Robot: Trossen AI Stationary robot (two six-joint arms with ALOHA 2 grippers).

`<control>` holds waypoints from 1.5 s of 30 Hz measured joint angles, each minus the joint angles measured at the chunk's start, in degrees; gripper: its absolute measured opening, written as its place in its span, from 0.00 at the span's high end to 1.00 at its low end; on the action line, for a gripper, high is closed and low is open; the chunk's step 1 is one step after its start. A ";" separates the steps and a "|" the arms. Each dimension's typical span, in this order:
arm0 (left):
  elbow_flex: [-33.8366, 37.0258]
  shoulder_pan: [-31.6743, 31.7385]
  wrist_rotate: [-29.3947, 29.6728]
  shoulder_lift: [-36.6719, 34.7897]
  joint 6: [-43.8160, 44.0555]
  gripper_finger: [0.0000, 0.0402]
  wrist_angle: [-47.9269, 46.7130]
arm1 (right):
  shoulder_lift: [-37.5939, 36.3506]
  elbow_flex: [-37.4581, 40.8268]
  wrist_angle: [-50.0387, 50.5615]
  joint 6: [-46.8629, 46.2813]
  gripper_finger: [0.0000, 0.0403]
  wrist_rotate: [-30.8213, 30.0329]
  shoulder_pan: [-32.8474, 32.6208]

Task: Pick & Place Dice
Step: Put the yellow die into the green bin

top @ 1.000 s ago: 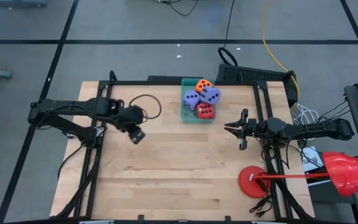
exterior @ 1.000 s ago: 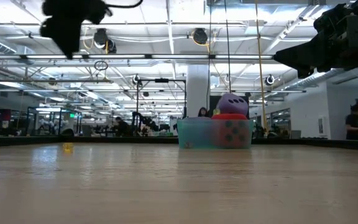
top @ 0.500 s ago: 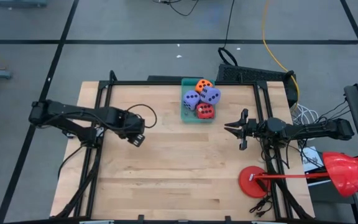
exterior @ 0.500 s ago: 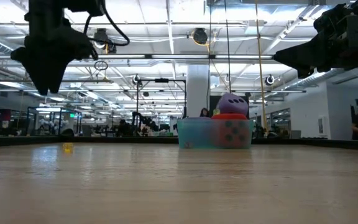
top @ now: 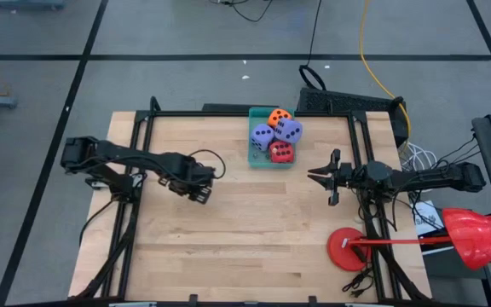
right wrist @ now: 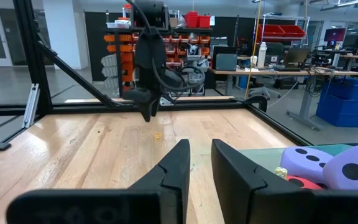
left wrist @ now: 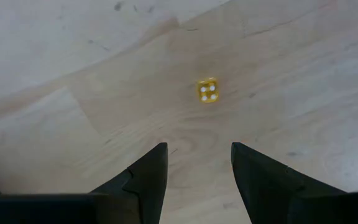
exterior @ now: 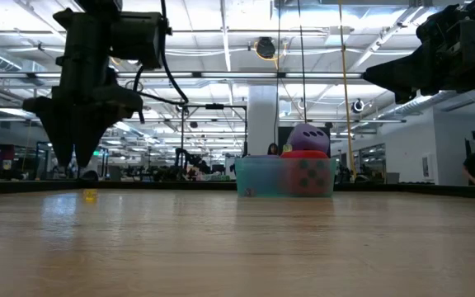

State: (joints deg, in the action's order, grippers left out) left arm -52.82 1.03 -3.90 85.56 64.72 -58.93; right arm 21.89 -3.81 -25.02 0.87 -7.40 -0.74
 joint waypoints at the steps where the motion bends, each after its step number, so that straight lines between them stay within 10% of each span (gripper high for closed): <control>1: 0.00 0.21 -0.03 0.44 0.03 0.53 0.27 | -0.01 -0.01 0.00 -0.01 0.85 0.00 0.01; 45: -0.07 4.10 1.93 7.49 4.04 0.53 4.28 | -0.02 -0.01 0.00 -0.01 0.85 0.00 0.01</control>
State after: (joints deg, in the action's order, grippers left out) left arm -52.88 5.13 -1.97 93.04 68.76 -54.65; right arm 21.87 -3.81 -25.02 0.86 -7.40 -0.73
